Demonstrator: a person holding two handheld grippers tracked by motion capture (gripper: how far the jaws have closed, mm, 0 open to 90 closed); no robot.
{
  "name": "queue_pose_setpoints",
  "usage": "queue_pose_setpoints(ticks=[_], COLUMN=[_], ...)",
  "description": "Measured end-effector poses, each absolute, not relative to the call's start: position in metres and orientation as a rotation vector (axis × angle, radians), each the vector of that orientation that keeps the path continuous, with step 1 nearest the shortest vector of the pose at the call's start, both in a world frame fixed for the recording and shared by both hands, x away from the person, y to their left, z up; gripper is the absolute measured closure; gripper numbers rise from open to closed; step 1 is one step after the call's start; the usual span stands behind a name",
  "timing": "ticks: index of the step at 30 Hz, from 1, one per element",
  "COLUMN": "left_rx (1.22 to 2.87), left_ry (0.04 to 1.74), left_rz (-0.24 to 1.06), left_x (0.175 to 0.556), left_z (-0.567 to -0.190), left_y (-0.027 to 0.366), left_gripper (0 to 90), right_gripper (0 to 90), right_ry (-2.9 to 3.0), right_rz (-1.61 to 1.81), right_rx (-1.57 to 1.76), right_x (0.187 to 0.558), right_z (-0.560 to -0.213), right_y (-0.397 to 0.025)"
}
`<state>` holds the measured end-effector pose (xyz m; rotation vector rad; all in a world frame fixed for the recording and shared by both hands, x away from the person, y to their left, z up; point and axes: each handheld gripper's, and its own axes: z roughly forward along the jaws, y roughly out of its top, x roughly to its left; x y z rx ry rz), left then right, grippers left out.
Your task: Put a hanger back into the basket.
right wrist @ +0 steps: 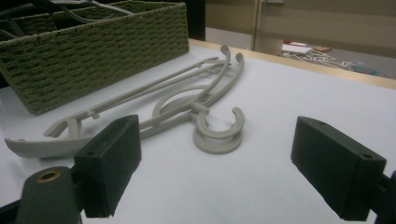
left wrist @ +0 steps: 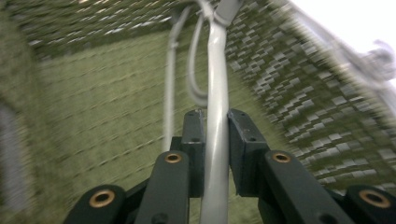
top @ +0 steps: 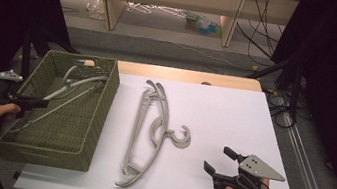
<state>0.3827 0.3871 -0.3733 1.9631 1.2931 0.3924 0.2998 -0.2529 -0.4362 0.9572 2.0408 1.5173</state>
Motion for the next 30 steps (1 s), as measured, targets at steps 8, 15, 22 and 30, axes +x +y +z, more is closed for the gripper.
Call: queue_pose_setpoints(ticks=[8,15,22,30], left_rx=[2.096,2.031,2.004,2.042], left_ry=[1.338,1.448,1.530,1.596], left_rz=[0.475,0.513,0.568,0.604], left_x=[0.383,0.385,0.389,0.395], left_z=[-0.381,-0.389,-0.397,-0.408], left_y=[0.392,0.401,0.405,0.402], left_gripper=[75.8,75.1,75.3,72.6], right_gripper=[16.9,17.0,17.0,16.9], right_ry=[2.052,2.046,2.044,2.053], right_rz=[1.513,1.532,1.533,1.514], right_rx=[0.962,0.961,0.958,0.955], right_x=[0.300,0.301,0.301,0.300], right_z=[-0.436,-0.437,-0.437,-0.436], right_y=[-0.253,-0.252,-0.252,-0.253])
